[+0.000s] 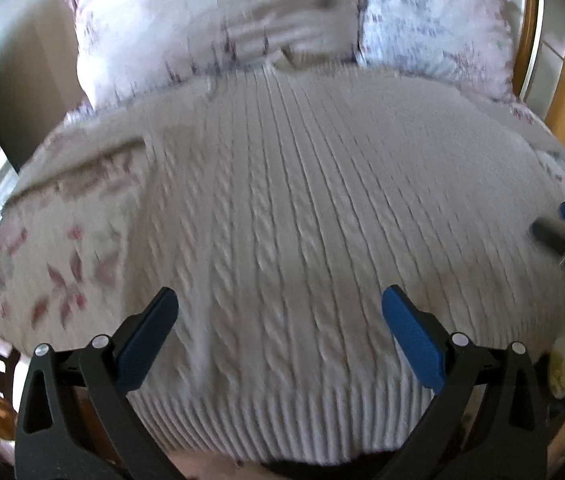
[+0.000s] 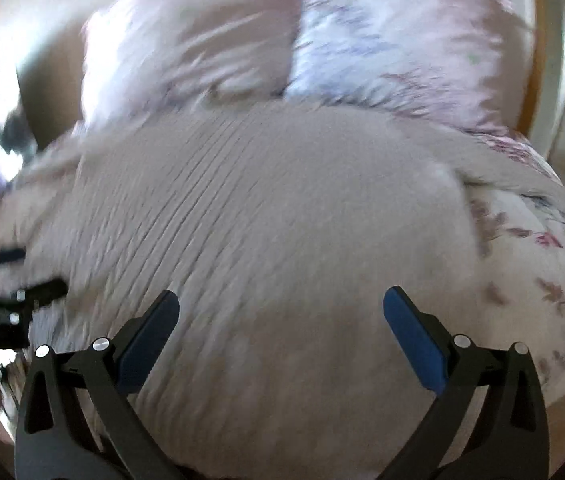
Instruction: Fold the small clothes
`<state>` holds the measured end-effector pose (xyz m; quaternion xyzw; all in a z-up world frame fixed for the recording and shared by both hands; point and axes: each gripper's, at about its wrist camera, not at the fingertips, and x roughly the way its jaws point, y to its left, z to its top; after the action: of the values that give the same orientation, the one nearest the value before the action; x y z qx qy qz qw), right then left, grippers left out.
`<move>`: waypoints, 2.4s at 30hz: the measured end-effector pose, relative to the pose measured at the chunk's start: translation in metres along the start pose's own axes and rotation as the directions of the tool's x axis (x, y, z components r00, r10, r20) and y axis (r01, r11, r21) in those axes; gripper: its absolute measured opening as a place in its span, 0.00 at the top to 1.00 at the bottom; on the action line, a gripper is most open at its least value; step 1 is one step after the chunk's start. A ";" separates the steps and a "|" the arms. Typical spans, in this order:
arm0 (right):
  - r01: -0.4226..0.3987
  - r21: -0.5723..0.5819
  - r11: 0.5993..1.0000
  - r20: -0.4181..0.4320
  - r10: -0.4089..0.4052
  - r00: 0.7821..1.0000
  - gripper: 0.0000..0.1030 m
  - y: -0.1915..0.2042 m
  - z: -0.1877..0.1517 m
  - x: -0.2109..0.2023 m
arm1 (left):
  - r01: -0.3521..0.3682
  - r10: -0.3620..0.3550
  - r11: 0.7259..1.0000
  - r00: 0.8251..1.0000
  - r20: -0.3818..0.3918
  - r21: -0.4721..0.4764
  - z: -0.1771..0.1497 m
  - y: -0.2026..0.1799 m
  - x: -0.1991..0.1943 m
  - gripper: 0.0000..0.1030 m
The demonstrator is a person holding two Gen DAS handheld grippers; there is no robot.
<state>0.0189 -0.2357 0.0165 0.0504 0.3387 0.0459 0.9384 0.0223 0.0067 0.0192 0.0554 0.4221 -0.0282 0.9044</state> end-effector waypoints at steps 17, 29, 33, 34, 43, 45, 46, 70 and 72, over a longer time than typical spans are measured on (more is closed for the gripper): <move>0.146 0.785 0.602 -0.072 -0.145 0.987 0.46 -0.276 0.057 0.037 | 0.185 -0.180 0.982 0.975 0.134 -0.033 0.118 0.042 0.031 0.02; 0.178 0.840 0.513 -0.076 -0.215 0.974 0.75 -0.318 0.050 0.050 | 0.265 -0.258 0.958 0.963 0.075 -0.111 0.137 0.048 0.076 0.02; 0.216 0.791 0.573 -0.079 -0.254 0.964 0.89 -0.309 0.058 0.054 | 0.280 -0.272 0.952 0.959 0.076 -0.124 0.137 0.050 0.083 0.02; 0.221 0.774 0.593 -0.070 -0.268 0.961 0.89 -0.304 0.063 0.053 | 0.284 -0.275 0.951 0.958 0.079 -0.126 0.137 0.050 0.084 0.02; 0.086 0.544 0.835 0.136 -0.189 0.972 0.90 -0.216 0.134 0.035 | 0.326 -0.308 0.927 0.944 0.118 -0.185 0.135 0.062 0.089 0.02; 0.021 0.462 0.886 0.162 -0.108 0.981 0.90 -0.179 0.146 0.040 | 0.326 -0.308 0.926 0.944 0.120 -0.191 0.135 0.063 0.090 0.02; 0.000 0.433 0.901 0.162 -0.078 0.984 0.90 -0.165 0.149 0.046 | 0.326 -0.308 0.926 0.944 0.120 -0.191 0.135 0.063 0.091 0.02; -0.174 0.692 0.701 0.014 0.228 0.973 0.41 -0.140 0.085 0.116 | 0.367 -0.360 0.924 0.930 0.076 -0.109 0.135 0.052 0.088 0.02; -0.152 0.708 0.690 0.030 0.185 0.982 0.43 -0.149 0.086 0.113 | 0.375 -0.370 0.919 0.927 0.065 -0.122 0.135 0.056 0.088 0.02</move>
<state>0.1682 -0.3753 -0.0081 0.4359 0.3447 -0.0004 0.8314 0.1873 0.0453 0.0419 -0.0865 0.4072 -0.1726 0.8927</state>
